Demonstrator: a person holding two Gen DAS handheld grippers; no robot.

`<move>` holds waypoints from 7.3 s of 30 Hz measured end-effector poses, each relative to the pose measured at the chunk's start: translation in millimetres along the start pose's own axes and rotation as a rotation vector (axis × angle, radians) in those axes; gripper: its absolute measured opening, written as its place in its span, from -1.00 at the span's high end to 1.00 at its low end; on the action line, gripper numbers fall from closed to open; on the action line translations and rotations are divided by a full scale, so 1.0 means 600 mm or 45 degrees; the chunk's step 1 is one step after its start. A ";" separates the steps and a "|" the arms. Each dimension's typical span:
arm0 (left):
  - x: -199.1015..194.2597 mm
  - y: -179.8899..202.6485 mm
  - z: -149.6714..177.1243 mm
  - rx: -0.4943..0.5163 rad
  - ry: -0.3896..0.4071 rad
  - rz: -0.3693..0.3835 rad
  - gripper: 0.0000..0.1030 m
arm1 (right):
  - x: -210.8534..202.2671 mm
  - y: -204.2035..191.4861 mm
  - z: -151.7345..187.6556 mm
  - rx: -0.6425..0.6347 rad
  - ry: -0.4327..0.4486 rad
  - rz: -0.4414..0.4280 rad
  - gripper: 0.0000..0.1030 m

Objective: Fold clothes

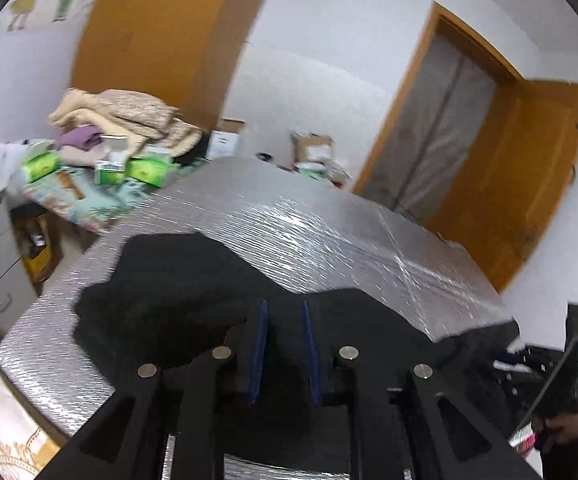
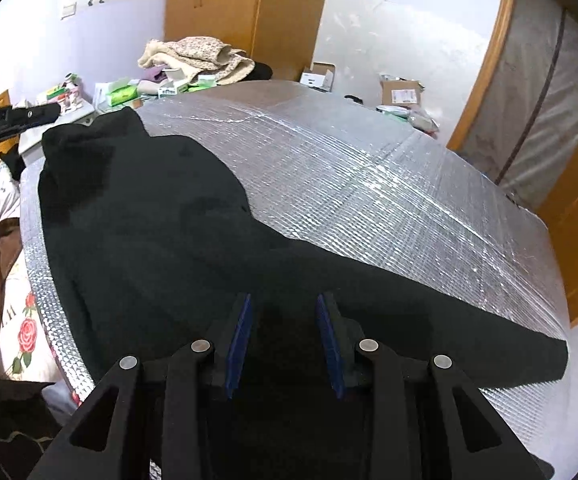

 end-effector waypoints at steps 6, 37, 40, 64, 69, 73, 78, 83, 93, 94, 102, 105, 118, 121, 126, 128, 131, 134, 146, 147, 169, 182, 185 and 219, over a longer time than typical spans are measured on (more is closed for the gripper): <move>0.048 0.057 0.022 0.099 -0.104 0.032 0.63 | -0.004 0.027 0.005 0.043 -0.016 0.097 0.33; 0.180 0.334 0.073 0.582 -0.365 0.240 0.62 | -0.080 0.232 0.157 0.700 0.012 -0.085 0.33; 0.187 0.333 0.076 0.586 -0.381 0.234 0.62 | -0.074 0.233 0.155 0.694 0.006 -0.080 0.33; 0.206 0.346 0.135 0.794 -0.416 0.111 0.45 | 0.058 0.243 0.129 0.826 -0.080 -0.534 0.31; 0.208 0.362 0.150 0.870 -0.426 0.121 0.43 | 0.065 0.251 0.116 0.877 -0.080 -0.600 0.25; 0.214 0.369 0.160 0.925 -0.432 0.099 0.28 | 0.070 0.260 0.107 0.929 -0.083 -0.663 0.22; 0.228 0.375 0.176 0.971 -0.441 0.071 0.21 | 0.060 0.282 0.102 0.995 -0.064 -0.652 0.22; 0.234 0.378 0.172 0.943 -0.414 0.057 0.21 | 0.068 0.293 0.102 1.021 -0.102 -0.644 0.22; 0.245 0.372 0.158 0.856 -0.408 0.051 0.33 | 0.091 0.295 0.080 1.049 -0.098 -0.680 0.80; 0.241 0.371 0.156 0.849 -0.400 0.060 0.48 | 0.094 0.295 0.079 1.054 -0.090 -0.694 0.82; 0.210 0.363 0.138 0.797 -0.341 0.125 0.94 | 0.019 0.305 0.059 1.012 0.149 -0.734 0.89; 0.192 0.362 0.130 0.783 -0.313 0.162 0.94 | -0.021 0.299 0.054 0.981 0.209 -0.710 0.89; 0.115 0.353 0.178 0.826 -0.351 0.376 0.94 | -0.097 0.225 0.186 1.016 0.175 -0.642 0.86; 0.126 0.342 0.201 0.810 -0.414 0.387 0.92 | -0.080 0.215 0.220 1.049 0.110 -0.632 0.80; 0.108 0.341 0.200 0.790 -0.341 0.402 0.84 | -0.072 0.208 0.256 1.073 0.060 -0.574 0.56; 0.097 0.340 0.192 0.782 -0.286 0.404 0.77 | -0.086 0.220 0.250 1.069 0.094 -0.513 0.42; 0.089 0.331 0.162 0.718 -0.201 0.365 0.70 | -0.097 0.248 0.251 1.105 0.133 -0.428 0.30; 0.087 0.322 0.133 0.653 -0.132 0.333 0.63 | -0.099 0.292 0.256 1.186 0.166 -0.331 0.29; 0.129 0.377 0.103 0.669 -0.139 0.404 0.60 | -0.041 0.407 0.260 1.364 0.127 -0.319 0.28; 0.130 0.381 0.101 0.668 -0.136 0.410 0.60 | -0.035 0.411 0.261 1.370 0.122 -0.325 0.28; 0.150 0.386 0.099 0.656 -0.175 0.429 0.60 | -0.019 0.415 0.266 1.313 0.120 -0.327 0.34; 0.155 0.400 0.095 0.666 -0.166 0.394 0.60 | 0.038 0.465 0.216 1.388 0.081 -0.292 0.36; 0.161 0.406 0.094 0.667 -0.175 0.384 0.60 | 0.040 0.466 0.210 1.390 0.080 -0.304 0.88; 0.155 0.478 0.130 0.789 -0.218 0.431 0.60 | -0.098 0.409 0.437 1.616 0.170 -0.178 0.32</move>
Point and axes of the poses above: each gripper's, at about its wrist camera, not at the fingertips, and x roughly the way its jaws point, y to its right, z to its underside, the point moved 5 cm from there along x, roughly the way its jaws point, and after that the axes turned 13 degrees about -y, right-handed, at the moved point
